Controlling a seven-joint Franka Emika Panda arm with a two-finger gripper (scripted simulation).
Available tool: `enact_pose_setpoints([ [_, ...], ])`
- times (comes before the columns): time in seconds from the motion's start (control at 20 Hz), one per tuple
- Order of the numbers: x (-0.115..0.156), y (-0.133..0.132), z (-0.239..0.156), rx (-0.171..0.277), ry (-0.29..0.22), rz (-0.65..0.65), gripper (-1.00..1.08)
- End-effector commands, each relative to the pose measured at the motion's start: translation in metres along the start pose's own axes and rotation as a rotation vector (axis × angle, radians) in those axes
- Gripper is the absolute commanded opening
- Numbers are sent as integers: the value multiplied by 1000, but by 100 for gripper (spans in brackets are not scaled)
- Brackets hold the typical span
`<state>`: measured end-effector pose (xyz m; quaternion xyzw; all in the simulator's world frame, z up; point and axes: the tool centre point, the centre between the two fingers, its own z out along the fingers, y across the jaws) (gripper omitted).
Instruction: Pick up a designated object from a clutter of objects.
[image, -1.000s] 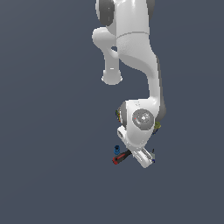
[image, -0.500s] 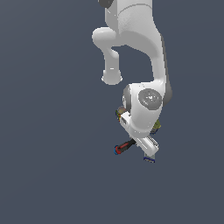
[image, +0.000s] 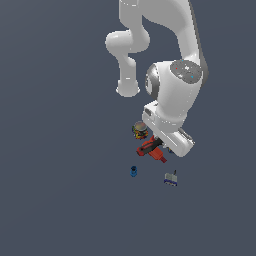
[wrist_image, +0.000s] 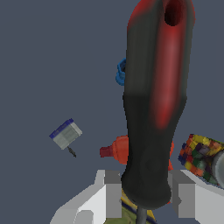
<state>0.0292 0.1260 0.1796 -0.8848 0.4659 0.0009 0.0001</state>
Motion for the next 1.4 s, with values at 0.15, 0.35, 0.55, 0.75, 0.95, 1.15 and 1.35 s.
enact_pose_setpoints([
  [0.15,-22,14,-53,1,2,0,-100],
  [0.35,-38,25,-93,0,2,0,-100],
  [0.55,-53,33,-128,0,3,0,-100],
  [0.75,-65,40,-157,0,3,0,-100],
  [0.95,-73,44,-179,0,3,0,-100],
  [1.15,-79,46,-192,0,2,0,-100],
  [1.35,-80,47,-196,0,2,0,-100],
])
